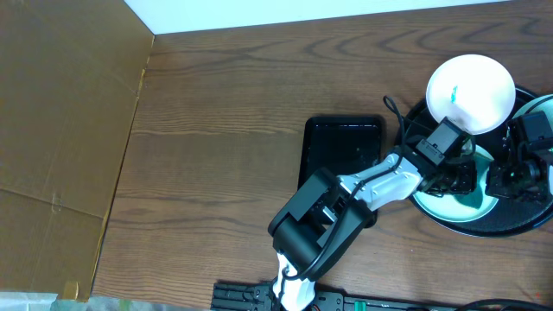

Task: Clean dirty plates on tray and stack at the side
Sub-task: 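Scrub the pale green plate with the sponge in the left gripper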

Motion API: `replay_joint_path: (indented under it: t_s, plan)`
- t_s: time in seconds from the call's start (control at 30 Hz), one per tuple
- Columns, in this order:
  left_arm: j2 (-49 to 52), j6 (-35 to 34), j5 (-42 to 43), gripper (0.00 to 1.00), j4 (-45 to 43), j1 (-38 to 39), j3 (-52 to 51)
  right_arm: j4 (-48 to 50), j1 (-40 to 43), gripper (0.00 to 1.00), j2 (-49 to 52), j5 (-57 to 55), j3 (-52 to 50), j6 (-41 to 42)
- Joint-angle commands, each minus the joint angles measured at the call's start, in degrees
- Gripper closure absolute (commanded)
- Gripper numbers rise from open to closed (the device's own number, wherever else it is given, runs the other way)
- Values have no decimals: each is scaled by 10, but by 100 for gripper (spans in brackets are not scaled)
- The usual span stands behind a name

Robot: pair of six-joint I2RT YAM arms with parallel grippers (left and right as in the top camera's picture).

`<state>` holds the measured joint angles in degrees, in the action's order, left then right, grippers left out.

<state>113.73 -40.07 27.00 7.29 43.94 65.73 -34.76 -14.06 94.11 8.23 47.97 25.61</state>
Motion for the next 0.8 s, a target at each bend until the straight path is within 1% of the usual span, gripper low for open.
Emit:
replay_joint_path:
  t_s: [0.0, 0.07, 0.17, 0.5, 0.67, 0.77]
  plan:
    - [20, 4, -66, 93, 50, -11, -10, -13, -12, 99, 24, -7, -16, -10]
    - [19, 4, -133, 93, 95, -20, -10, -15, -12, 99, 24, -7, -16, -10]
    - [16, 4, -202, 93, 160, -32, -4, -17, -12, 99, 24, -7, -16, -10]
    - [-6, 3, -346, 93, 319, -48, 42, -17, -12, 99, 24, -7, -16, -10]
    - [-6, 4, -342, 93, 309, -44, 47, -17, -12, 99, 24, -7, -16, -10]
    - [-5, 4, -292, 93, 273, -40, 45, -17, -12, 99, 24, -7, -16, -10]
